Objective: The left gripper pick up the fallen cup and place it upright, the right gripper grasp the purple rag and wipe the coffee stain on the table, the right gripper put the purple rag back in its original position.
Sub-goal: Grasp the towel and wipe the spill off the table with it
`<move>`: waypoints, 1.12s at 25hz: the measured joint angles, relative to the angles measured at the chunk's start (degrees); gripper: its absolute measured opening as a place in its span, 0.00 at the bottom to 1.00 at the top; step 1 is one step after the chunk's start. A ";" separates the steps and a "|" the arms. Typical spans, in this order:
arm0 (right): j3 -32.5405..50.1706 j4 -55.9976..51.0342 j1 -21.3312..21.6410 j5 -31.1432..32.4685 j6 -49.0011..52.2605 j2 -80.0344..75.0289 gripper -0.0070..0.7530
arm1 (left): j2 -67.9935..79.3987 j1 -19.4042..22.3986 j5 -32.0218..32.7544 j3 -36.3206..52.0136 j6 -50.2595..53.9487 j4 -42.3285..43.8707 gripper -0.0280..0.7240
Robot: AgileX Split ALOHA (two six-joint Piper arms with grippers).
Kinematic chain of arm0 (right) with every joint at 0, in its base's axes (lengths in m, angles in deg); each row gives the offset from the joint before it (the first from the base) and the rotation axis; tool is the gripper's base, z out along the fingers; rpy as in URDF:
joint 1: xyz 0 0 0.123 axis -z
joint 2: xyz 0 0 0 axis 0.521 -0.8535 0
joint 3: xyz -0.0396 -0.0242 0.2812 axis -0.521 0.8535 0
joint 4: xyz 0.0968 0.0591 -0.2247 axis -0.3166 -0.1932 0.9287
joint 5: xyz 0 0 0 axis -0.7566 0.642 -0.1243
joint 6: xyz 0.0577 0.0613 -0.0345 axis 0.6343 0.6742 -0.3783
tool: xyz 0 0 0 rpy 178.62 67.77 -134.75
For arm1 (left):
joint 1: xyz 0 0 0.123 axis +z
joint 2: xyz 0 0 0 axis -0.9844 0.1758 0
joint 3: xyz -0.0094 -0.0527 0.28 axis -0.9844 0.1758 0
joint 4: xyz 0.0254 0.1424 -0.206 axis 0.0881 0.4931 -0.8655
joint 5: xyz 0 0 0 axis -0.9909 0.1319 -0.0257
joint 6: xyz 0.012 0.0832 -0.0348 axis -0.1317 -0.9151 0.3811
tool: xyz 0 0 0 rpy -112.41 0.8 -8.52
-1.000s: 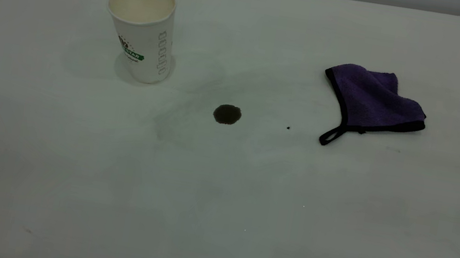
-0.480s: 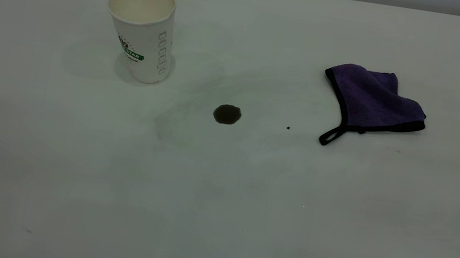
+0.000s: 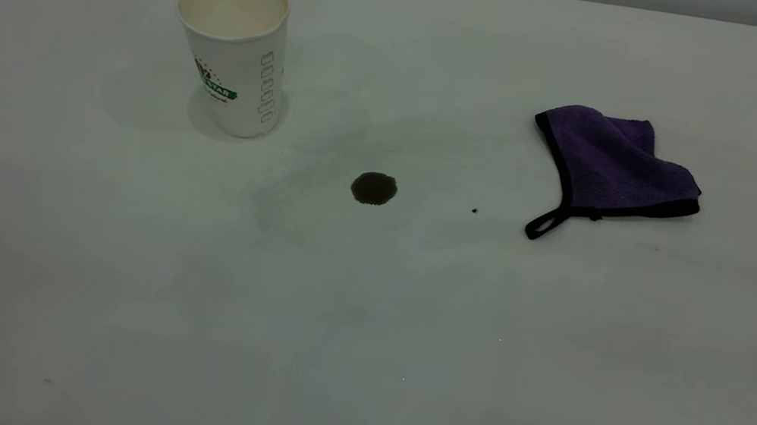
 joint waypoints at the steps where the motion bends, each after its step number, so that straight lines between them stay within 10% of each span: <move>1: 0.00 0.00 0.00 0.00 0.00 0.00 0.32 | 0.00 0.00 0.00 0.00 0.00 0.00 0.42; 10: -0.35 -0.18 0.00 -0.50 0.04 0.00 0.35 | 0.00 0.00 0.00 0.00 0.00 0.00 0.42; 20: -12.86 1.51 0.00 -9.62 0.01 -27.86 0.94 | 0.00 0.00 0.00 0.00 0.00 0.00 0.42; 28: -20.84 -0.92 0.00 -22.96 -2.79 -65.80 0.97 | 0.00 0.00 0.00 0.00 0.00 0.00 0.42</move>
